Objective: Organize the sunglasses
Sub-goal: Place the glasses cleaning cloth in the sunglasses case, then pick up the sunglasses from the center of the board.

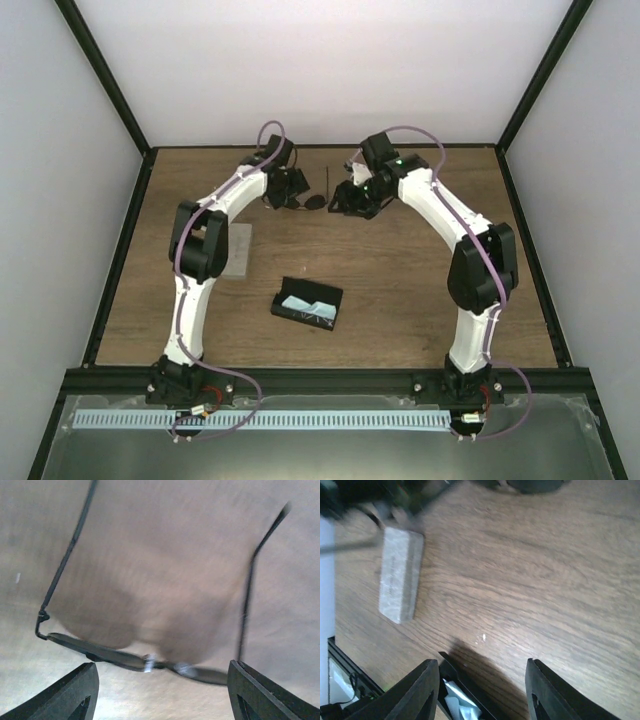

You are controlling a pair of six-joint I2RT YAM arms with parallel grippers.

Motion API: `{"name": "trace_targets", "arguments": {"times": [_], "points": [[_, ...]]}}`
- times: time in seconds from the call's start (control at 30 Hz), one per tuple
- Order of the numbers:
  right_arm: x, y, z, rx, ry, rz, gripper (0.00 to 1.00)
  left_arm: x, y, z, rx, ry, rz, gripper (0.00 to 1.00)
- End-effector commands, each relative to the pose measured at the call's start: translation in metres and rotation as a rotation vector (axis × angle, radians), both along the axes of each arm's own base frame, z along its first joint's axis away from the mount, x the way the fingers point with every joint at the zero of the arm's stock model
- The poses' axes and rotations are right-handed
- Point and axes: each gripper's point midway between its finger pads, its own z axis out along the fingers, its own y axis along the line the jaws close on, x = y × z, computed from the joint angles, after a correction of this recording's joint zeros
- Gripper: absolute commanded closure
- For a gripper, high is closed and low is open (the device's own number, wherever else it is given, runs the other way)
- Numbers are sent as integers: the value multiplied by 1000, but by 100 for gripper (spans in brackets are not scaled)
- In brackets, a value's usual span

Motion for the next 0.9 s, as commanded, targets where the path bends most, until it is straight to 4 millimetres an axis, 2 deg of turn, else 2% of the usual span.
{"name": "trace_targets", "arguments": {"times": [0.0, 0.13, 0.23, 0.3, 0.33, 0.4, 0.47, 0.63, 0.87], "points": [[-13, -17, -3, -45, -4, -12, 51, 32, -11, 61, -113, -99, -13, 26], [-14, -28, -15, -55, 14, -35, 51, 18, -19, 70, -161, -77, -47, 25], [-8, -28, -21, -40, 27, -41, 51, 17, -11, 76, -148, -104, -26, 20], [-5, -25, -21, -28, 39, -39, 51, 31, 1, 77, -109, -135, 1, 17], [-5, -22, -19, -18, 42, -35, 51, 39, 8, 71, -89, -135, 12, 17], [-2, -22, -17, -17, 37, -38, 51, 62, 23, 63, -48, -146, 36, 17], [-1, -24, -15, -30, 29, -42, 51, 87, 41, 66, -33, -184, 71, 16], [-4, -28, -23, -51, 46, -46, 51, 110, 66, 39, -2, -195, 118, 17], [-5, -27, -34, -55, 77, -36, 51, 103, 61, -2, 15, -129, 90, 17]]}}
